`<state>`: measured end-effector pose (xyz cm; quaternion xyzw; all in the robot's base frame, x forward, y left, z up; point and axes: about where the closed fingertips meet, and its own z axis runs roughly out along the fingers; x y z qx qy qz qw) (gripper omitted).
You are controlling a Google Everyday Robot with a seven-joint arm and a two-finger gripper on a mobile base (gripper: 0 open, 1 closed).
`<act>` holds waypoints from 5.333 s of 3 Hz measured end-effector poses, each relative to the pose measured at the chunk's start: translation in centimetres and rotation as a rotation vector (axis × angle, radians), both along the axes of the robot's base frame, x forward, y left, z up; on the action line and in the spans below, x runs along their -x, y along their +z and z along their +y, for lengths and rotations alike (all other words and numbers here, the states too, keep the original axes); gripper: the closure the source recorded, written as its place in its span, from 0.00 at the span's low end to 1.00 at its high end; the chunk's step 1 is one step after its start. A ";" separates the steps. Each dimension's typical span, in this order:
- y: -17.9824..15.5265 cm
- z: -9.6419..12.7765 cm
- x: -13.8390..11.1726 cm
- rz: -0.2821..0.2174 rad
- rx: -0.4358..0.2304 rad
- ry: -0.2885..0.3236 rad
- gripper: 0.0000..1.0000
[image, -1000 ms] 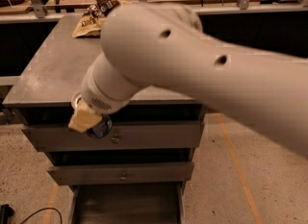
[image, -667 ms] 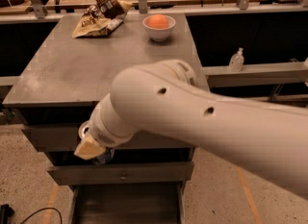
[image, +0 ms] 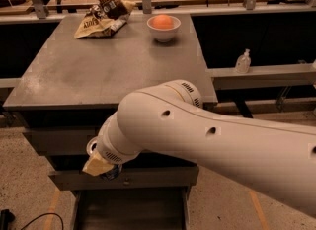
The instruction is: Place pepsi can into bottom drawer
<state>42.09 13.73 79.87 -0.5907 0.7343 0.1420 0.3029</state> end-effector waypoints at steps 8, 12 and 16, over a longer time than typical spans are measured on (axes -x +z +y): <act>-31.1 -6.4 -0.8 0.107 -0.290 -0.162 1.00; -49.3 -6.8 -4.8 0.152 -0.208 -0.325 0.59; -55.0 -6.7 -4.6 0.068 -0.189 -0.394 0.00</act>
Offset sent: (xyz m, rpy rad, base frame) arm -0.0308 -0.0949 -0.1264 0.1447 -0.1251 -0.0361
